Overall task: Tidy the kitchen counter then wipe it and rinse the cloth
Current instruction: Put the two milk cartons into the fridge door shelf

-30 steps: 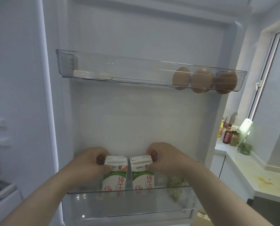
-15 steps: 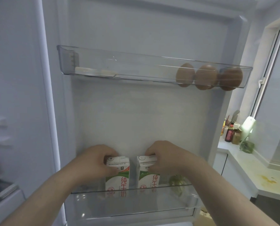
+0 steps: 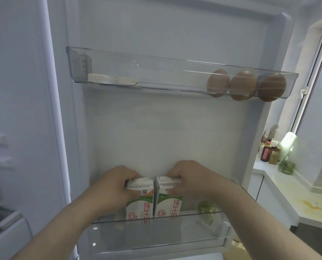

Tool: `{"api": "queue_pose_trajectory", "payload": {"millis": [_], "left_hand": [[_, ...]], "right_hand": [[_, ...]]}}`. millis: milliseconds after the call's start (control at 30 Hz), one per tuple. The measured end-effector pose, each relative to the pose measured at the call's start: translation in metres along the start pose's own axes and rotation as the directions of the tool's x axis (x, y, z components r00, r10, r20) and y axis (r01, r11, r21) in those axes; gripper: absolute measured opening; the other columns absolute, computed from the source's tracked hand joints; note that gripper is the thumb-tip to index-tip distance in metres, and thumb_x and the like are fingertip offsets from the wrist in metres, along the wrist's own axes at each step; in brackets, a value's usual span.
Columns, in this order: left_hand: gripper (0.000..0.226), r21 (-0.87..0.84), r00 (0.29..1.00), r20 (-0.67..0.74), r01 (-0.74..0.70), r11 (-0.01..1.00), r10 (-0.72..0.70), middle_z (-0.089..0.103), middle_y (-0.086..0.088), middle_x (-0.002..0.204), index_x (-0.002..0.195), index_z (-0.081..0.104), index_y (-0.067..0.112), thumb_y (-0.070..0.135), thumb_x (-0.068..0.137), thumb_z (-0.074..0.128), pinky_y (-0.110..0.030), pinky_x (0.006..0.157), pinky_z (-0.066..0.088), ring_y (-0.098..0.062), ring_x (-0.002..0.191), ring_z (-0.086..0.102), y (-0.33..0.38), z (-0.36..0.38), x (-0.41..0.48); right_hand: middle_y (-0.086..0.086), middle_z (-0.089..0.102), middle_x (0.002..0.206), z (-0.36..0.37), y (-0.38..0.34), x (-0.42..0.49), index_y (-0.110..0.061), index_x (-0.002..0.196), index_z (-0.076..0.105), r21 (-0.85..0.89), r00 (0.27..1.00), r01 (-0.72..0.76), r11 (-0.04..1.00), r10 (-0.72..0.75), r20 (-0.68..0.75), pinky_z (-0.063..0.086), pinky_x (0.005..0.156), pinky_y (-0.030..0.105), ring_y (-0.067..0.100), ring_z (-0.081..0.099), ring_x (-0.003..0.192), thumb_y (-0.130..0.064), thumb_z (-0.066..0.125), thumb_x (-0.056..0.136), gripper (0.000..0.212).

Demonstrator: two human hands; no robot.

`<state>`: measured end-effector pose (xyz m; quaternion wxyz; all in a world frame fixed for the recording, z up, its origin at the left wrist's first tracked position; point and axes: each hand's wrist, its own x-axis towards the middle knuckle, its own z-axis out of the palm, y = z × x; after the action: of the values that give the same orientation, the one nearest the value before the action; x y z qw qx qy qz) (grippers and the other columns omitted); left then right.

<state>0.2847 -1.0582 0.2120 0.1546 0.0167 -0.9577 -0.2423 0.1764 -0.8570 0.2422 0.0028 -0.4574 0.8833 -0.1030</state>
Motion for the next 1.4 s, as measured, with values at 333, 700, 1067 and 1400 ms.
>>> {"api": "queue_pose_trajectory", "payload": {"millis": [333, 700, 1067, 1400], "left_hand": [[0.016, 0.014, 0.998, -0.058, 0.015, 1.0, -0.014, 0.063, 0.008, 0.087, 0.095, 0.072, 0.024, 0.033, 0.081, 0.068, -0.032, 0.072, 0.054, -0.005, 0.082, 0.061, -0.002, 0.004, -0.001], [0.038, 0.062, 0.998, -0.064, 0.014, 0.998, -0.01, 0.046, 0.021, 0.103, 0.118, 0.06, 0.042, 0.044, 0.081, 0.067, -0.025, 0.08, 0.051, 0.003, 0.095, 0.052, -0.005, 0.002, -0.006], [0.015, -0.006, 0.977, -0.214, -0.009, 1.0, 0.007, 0.056, 0.021, 0.099, 0.09, 0.055, 0.049, 0.048, 0.077, 0.062, -0.019, 0.082, 0.048, 0.009, 0.096, 0.051, 0.034, -0.003, -0.018], [0.027, -0.128, 0.933, -0.359, -0.021, 0.992, -0.026, 0.059, 0.024, 0.104, 0.095, 0.064, 0.046, 0.052, 0.069, 0.066, -0.009, 0.073, 0.045, 0.003, 0.092, 0.059, 0.129, 0.051, -0.006]], "right_hand": [[-0.014, 0.054, 0.087, 0.007, 0.008, 0.006, -0.025, 0.093, 0.062, 0.022, 0.995, -0.038, 0.999, 0.039, -0.094, 0.047, 0.072, 0.024, 0.009, 0.053, 0.086, -0.034, 0.069, 0.079, 0.018], [-0.011, 0.053, 0.123, 0.006, 0.019, -0.008, -0.026, 0.125, 0.059, 0.03, 0.979, 0.005, 1.0, 0.001, -0.206, 0.04, 0.103, 0.028, 0.008, 0.048, 0.115, -0.041, 0.064, 0.087, 0.041], [-0.031, 0.06, 0.096, -0.012, 0.062, -0.046, -0.048, 0.095, 0.061, 0.289, 0.872, 0.158, 0.944, 0.003, -0.489, 0.049, 0.087, 0.022, -0.004, 0.056, 0.096, -0.035, 0.061, 0.083, 0.017], [-0.017, 0.071, 0.091, -0.042, 0.128, -0.091, -0.035, 0.09, 0.068, 0.481, 0.751, 0.474, 0.738, -0.053, -0.659, 0.05, 0.075, 0.013, 0.006, 0.068, 0.086, -0.019, 0.064, 0.079, 0.02]]}}
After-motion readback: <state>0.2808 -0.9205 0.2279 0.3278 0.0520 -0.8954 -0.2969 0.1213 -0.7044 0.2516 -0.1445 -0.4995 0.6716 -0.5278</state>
